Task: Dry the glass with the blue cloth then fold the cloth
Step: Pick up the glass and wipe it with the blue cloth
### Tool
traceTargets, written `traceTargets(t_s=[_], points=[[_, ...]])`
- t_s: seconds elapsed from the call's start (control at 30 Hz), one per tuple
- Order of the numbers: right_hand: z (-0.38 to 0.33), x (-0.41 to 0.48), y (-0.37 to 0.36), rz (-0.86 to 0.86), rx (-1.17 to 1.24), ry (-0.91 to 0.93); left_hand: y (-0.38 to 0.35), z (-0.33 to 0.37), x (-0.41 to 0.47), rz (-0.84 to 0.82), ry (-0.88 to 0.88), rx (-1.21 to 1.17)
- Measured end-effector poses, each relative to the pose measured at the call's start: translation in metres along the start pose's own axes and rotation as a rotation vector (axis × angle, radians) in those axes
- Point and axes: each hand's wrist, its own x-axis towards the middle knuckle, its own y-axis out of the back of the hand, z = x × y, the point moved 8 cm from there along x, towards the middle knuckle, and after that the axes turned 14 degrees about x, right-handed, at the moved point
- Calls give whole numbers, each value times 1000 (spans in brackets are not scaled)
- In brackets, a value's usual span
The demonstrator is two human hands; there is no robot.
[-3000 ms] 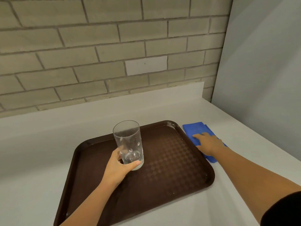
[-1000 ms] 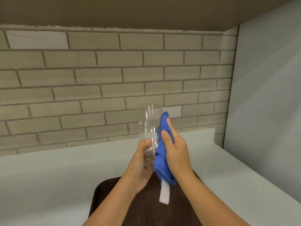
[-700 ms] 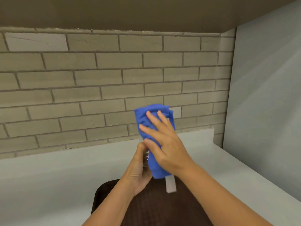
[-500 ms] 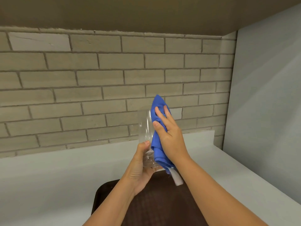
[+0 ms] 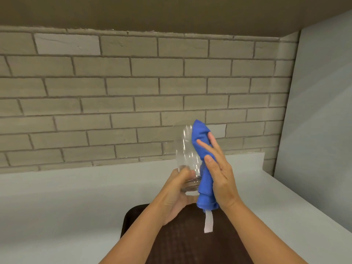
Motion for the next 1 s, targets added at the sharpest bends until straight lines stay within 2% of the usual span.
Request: traceTargets(t_s=[0.13, 0.27, 0.47, 0.6, 0.67, 0.83, 1.0], points=[[0, 4, 6, 44, 72, -9, 1, 7, -3, 0, -58, -125], [-7, 0, 2, -11, 62, 27, 9, 5, -5, 157, -91, -93], [-24, -18, -15, -289, -207, 183, 13, 2, -10, 245, -108, 21], [-38, 3, -36, -477, -553, 338, 10, 1, -14, 295, -114, 136], [-40, 25, -37, -422, -584, 313, 6, 3, -15, 290, -118, 131], [-21, 43, -11, -48, -183, -6, 9, 5, -18, 276, -143, 47], [16, 4, -5, 92, 78, -255, 24, -5, -15, 363, -143, 54]])
